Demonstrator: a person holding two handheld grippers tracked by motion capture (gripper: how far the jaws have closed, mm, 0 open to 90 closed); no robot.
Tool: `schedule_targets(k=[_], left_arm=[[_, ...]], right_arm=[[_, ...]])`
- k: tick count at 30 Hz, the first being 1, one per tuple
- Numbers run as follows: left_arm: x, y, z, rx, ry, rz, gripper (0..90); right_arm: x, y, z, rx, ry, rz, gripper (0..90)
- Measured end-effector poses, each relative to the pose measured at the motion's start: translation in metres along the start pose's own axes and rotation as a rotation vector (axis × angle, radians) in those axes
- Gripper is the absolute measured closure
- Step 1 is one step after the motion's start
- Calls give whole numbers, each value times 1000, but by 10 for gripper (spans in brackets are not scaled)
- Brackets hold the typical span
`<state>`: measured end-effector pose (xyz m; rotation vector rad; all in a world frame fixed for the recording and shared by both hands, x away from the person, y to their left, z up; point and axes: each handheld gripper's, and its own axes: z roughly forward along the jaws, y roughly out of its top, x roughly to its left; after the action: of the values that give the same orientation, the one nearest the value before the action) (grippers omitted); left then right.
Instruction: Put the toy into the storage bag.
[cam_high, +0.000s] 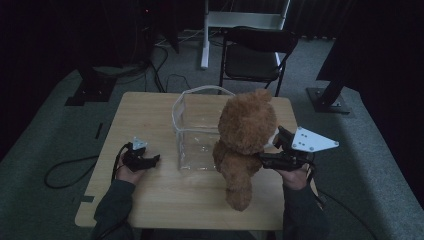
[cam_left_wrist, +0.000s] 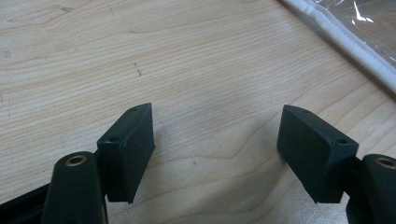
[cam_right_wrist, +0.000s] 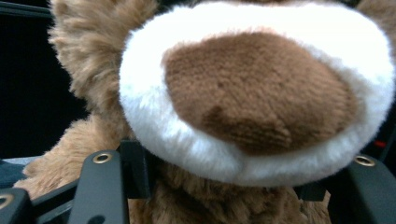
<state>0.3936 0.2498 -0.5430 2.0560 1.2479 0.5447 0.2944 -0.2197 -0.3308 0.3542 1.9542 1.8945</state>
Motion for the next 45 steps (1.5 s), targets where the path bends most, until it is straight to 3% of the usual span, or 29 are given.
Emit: schedule_targets(k=[11, 27, 32, 39, 45], left_arm=[[0, 0, 0, 0, 0, -1, 278], [0, 0, 0, 0, 0, -1, 278], [0, 0, 0, 0, 1, -1, 278], [0, 0, 0, 0, 0, 0, 278], [0, 0, 0, 0, 0, -1, 278]], right_arm=[[-9, 10, -12, -23, -14, 8, 374], [-10, 27, -36, -67, -41, 2, 377], [-11, 34, -44, -78, -63, -15, 379], [-15, 43, -52, -56, -150, -54, 384], [-22, 41, -56, -63, -161, -45, 388]])
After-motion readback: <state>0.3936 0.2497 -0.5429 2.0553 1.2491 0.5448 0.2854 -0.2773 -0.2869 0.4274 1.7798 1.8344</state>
